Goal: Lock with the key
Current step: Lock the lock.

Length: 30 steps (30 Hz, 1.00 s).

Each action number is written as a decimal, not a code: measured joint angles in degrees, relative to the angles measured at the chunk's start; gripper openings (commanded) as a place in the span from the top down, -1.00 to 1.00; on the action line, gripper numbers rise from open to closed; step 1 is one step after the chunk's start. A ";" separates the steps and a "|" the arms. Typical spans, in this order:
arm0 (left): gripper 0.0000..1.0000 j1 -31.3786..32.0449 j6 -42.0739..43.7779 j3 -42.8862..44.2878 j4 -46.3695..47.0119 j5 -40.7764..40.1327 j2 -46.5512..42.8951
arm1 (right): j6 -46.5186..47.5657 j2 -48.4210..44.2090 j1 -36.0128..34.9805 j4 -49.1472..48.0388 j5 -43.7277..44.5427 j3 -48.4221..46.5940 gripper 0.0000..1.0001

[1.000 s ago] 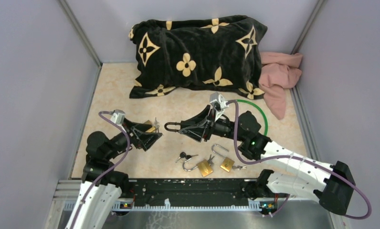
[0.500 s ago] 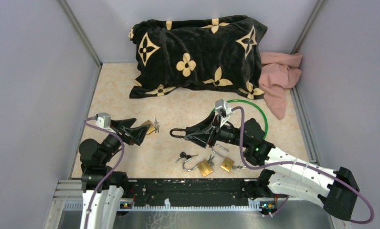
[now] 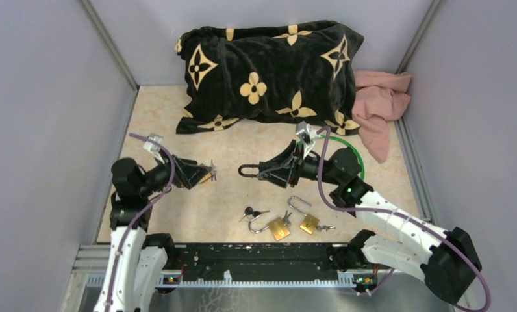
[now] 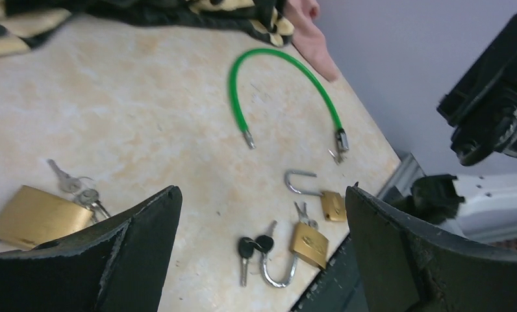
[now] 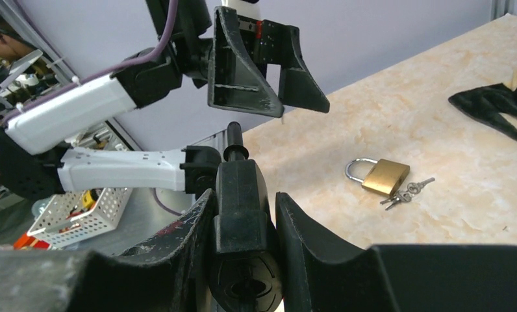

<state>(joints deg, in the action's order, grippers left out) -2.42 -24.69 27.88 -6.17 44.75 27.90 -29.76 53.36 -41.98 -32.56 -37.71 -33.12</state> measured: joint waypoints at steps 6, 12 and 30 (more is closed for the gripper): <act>-0.98 0.07 3.93 14.05 -12.28 7.91 14.03 | -3.85 6.93 2.34 -4.09 -6.86 -5.01 1.00; -0.98 4.44 9.94 36.11 -29.14 -3.58 24.87 | -5.49 9.92 2.34 -5.55 -9.01 -11.06 1.00; -0.71 7.39 29.83 43.45 -34.03 0.92 21.31 | -1.57 10.56 2.16 3.06 -4.09 -15.58 1.00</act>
<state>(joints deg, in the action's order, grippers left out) 4.97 5.15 71.33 -40.21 45.67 49.21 -31.33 63.92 -39.81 -29.50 -41.80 -48.71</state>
